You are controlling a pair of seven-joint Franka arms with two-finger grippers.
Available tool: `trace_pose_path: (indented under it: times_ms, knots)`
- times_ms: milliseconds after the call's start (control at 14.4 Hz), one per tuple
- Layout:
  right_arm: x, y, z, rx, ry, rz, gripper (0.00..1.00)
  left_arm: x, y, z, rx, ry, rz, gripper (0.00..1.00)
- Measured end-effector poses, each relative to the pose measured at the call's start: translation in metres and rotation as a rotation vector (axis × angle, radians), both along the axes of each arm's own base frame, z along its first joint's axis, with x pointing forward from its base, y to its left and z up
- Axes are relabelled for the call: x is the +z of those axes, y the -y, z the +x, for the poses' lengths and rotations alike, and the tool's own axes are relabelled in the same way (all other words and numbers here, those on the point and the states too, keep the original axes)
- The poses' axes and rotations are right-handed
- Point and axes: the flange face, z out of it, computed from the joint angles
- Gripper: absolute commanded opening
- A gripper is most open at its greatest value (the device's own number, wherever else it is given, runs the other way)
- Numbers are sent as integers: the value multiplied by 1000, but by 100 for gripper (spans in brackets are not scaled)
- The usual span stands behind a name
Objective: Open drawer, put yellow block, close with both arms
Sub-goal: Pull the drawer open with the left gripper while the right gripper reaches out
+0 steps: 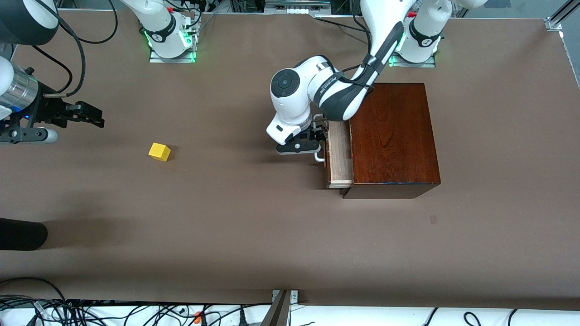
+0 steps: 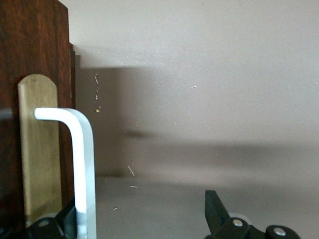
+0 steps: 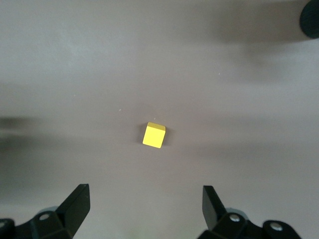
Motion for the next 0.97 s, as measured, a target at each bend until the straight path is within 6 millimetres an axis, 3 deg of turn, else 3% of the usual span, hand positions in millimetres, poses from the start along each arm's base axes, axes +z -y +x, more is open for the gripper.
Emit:
trace_pose_path:
  times_ms: [278, 626, 974]
  knots:
    - [28, 3, -6, -4, 27, 1, 100, -6, 7, -6, -23, 1, 11, 100]
    - [28, 15, -6, -25, 24, -1, 100, -7, 9, -8, -28, 3, 17, 100]
    - [27, 14, -6, -24, 22, -1, 100, -4, 15, -6, -12, 14, 1, 100]
